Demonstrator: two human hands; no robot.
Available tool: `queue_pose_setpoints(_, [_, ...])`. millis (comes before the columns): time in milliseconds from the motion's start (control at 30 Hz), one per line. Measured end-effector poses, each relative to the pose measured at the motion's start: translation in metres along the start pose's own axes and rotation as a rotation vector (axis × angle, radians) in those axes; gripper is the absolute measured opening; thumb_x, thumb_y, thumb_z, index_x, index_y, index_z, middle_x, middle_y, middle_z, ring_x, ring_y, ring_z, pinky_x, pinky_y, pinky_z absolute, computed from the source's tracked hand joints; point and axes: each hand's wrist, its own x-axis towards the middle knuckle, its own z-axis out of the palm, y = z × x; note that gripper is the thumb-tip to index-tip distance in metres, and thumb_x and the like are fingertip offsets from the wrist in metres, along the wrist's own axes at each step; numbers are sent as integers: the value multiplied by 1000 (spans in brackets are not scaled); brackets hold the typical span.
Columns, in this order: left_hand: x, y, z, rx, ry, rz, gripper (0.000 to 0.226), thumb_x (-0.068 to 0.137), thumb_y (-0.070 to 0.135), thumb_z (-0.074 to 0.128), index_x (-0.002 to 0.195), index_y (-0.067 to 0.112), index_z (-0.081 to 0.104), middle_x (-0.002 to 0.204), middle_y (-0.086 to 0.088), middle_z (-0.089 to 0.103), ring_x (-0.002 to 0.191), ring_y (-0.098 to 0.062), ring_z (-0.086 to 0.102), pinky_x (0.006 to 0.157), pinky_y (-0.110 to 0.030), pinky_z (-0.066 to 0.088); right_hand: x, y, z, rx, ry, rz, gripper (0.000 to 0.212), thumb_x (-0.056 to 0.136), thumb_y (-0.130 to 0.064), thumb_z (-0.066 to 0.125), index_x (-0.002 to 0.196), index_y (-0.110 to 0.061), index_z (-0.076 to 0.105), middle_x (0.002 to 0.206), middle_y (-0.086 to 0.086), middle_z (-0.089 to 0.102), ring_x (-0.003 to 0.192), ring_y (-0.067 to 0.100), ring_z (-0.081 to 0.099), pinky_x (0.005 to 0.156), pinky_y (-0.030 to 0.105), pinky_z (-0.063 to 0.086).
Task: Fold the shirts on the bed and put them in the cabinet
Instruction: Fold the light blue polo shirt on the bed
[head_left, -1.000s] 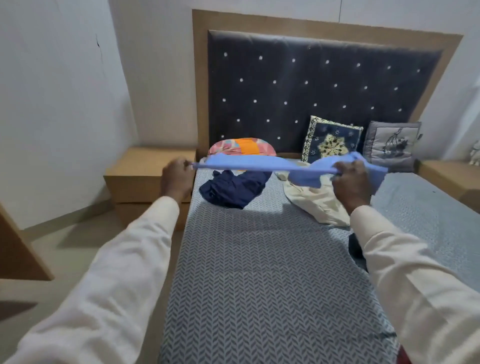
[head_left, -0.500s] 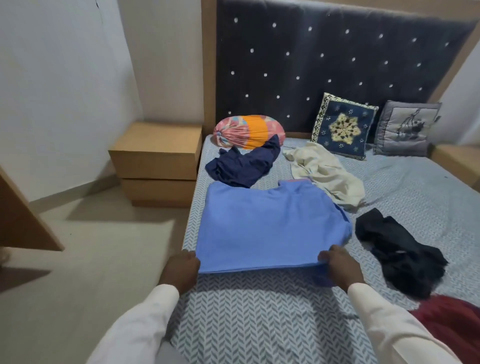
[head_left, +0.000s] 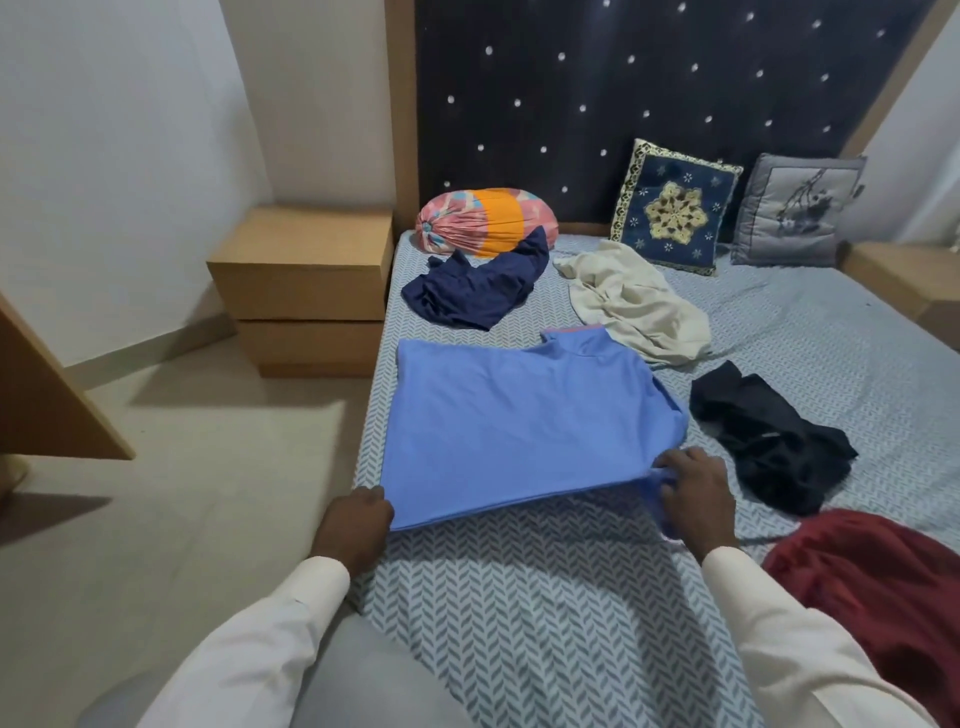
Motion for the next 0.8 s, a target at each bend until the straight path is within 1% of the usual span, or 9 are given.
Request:
queue_pose_setpoints(100, [-7,-2,-4,-24,40,-26,42,17,5,79,45,22,54,53,3,48,45,-21,55,32,-21,34,-6,-9,-1,537,95,470,22,76,-16,46,87,-15,66,86,10,65,85,34,60,70,33,42])
queue_pose_setpoints(167, [-9,0,1,-16,52,-14,43,18,4,80,47,23,54,55,4,49,47,-21,56,33,-21,34,-9,-11,1,653,100,604,15,85,-13,48,91,-16,62,89,9,66,89,33,61,71,31,40])
queue_pose_setpoints(233, [-10,3,1,2,59,10,44,19,2,80,47,22,53,55,3,48,47,-21,55,34,-19,34,-10,-5,2,526,152,377,21,78,-10,48,88,-16,66,88,10,66,86,31,59,73,32,41])
queue_pose_setpoints(333, [-9,-1,7,46,50,-9,43,20,2,81,45,21,52,54,2,47,47,-22,55,34,-21,35,-15,2,-2,125,119,-171,20,62,-11,56,71,-22,71,79,1,61,77,27,55,69,36,41])
queue_pose_setpoints(400, [-11,-1,9,82,19,-21,41,25,0,82,46,17,53,55,-1,49,48,-25,56,34,-24,42,-20,6,-9,-50,-174,-293,16,64,-19,57,69,-28,70,78,-4,61,76,27,59,66,36,43])
queue_pose_setpoints(500, [-16,10,-1,201,-132,-48,17,69,12,73,76,19,60,86,-3,64,84,-27,65,64,-31,53,-31,17,-11,-25,-829,-56,28,78,-19,66,104,-27,72,106,-4,69,100,17,64,86,25,45])
queue_pose_setpoints(567, [-15,22,-11,266,-186,-68,7,87,28,57,92,23,55,107,-1,64,103,-22,60,80,-30,49,-34,37,-1,111,-665,196,34,80,-10,62,111,-21,71,118,0,69,109,20,63,92,24,43])
queue_pose_setpoints(667, [2,38,-11,76,-146,-105,29,88,36,55,110,19,62,116,-2,61,110,-21,57,85,-31,48,-39,64,8,75,-284,555,34,83,-13,57,116,-11,64,124,18,62,115,34,57,95,36,44])
queue_pose_setpoints(800, [27,69,2,-243,-266,-53,60,94,38,53,150,27,34,151,-5,37,134,-26,42,101,-39,45,-49,67,35,55,-410,709,41,92,-39,54,117,-7,56,126,25,55,117,40,55,93,41,44])
